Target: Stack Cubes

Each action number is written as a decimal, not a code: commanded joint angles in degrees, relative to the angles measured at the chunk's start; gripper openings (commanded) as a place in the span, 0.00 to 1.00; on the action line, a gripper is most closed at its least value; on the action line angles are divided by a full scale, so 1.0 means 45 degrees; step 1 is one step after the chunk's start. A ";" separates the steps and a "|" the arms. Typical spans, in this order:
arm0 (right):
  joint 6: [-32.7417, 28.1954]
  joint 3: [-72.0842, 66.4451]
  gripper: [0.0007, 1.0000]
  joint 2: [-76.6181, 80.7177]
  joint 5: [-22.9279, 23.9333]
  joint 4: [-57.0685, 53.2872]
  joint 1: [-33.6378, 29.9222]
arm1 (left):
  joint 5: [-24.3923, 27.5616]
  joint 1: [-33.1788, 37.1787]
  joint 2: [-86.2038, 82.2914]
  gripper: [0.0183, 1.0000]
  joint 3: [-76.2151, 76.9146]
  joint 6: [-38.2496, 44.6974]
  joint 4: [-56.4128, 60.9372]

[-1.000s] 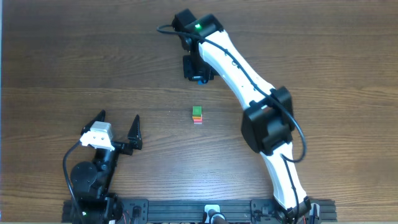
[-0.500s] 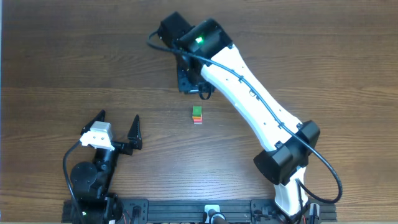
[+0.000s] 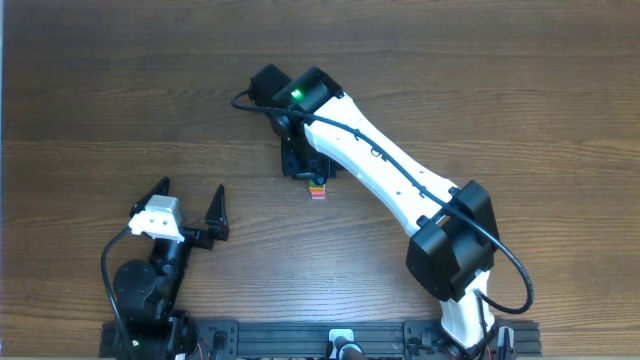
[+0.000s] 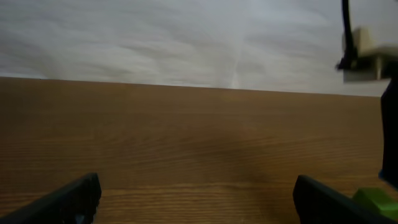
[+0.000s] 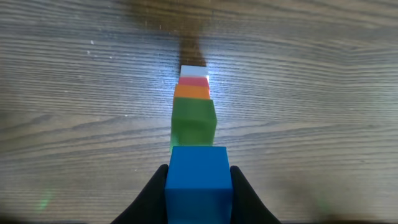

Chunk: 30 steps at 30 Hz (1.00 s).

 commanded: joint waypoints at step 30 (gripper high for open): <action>0.0204 -0.1438 0.01 -0.1030 -0.0243 0.1865 -0.0180 | -0.0015 -0.0058 -0.0068 1.00 -0.0078 0.0185 -0.0005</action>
